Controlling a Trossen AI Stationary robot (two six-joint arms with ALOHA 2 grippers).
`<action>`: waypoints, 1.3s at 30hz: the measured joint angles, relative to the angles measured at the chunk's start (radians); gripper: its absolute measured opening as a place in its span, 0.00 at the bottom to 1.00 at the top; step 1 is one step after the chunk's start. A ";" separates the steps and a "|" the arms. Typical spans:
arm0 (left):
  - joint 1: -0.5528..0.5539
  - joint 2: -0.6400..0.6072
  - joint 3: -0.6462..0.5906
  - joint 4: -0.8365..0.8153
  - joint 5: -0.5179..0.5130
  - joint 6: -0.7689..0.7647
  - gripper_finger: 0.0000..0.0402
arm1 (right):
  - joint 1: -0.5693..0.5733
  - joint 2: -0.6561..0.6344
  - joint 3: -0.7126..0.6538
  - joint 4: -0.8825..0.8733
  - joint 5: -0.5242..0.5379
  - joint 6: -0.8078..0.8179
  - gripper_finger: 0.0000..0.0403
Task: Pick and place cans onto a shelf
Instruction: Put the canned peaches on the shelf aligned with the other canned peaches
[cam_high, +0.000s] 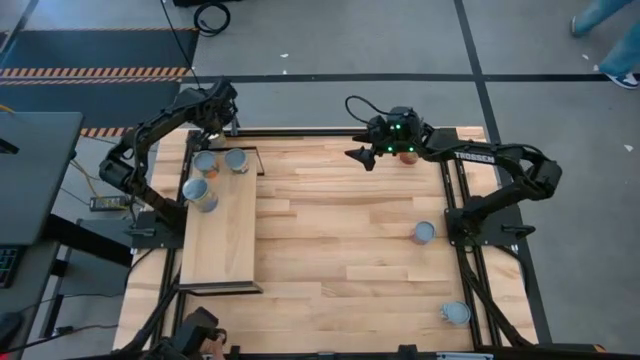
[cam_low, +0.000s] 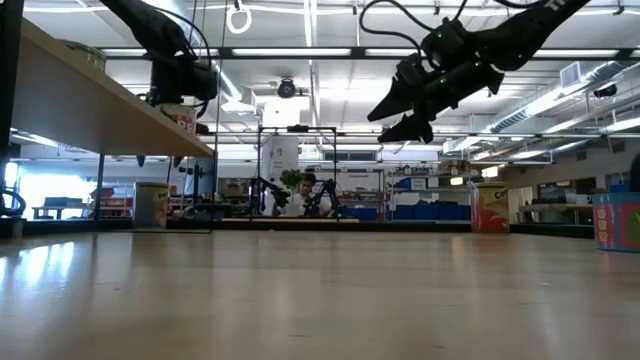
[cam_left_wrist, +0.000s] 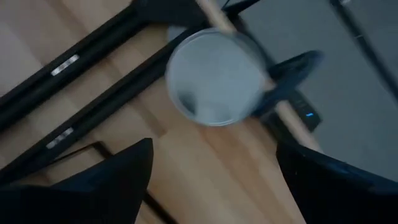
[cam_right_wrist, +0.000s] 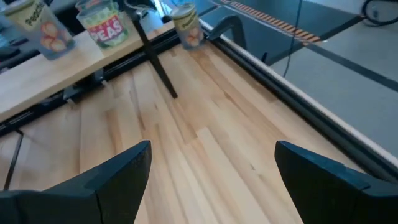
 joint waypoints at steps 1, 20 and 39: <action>0.001 0.000 0.013 -0.001 -0.001 -0.002 0.86 | 0.005 0.012 0.000 0.010 -0.002 -0.001 0.87; 0.042 0.151 0.094 -0.020 -0.007 -0.384 0.85 | 0.063 0.065 0.001 0.066 -0.035 0.050 0.87; 0.074 0.160 0.094 -0.111 -0.001 -0.428 0.78 | 0.005 0.065 0.000 0.045 0.004 0.076 0.87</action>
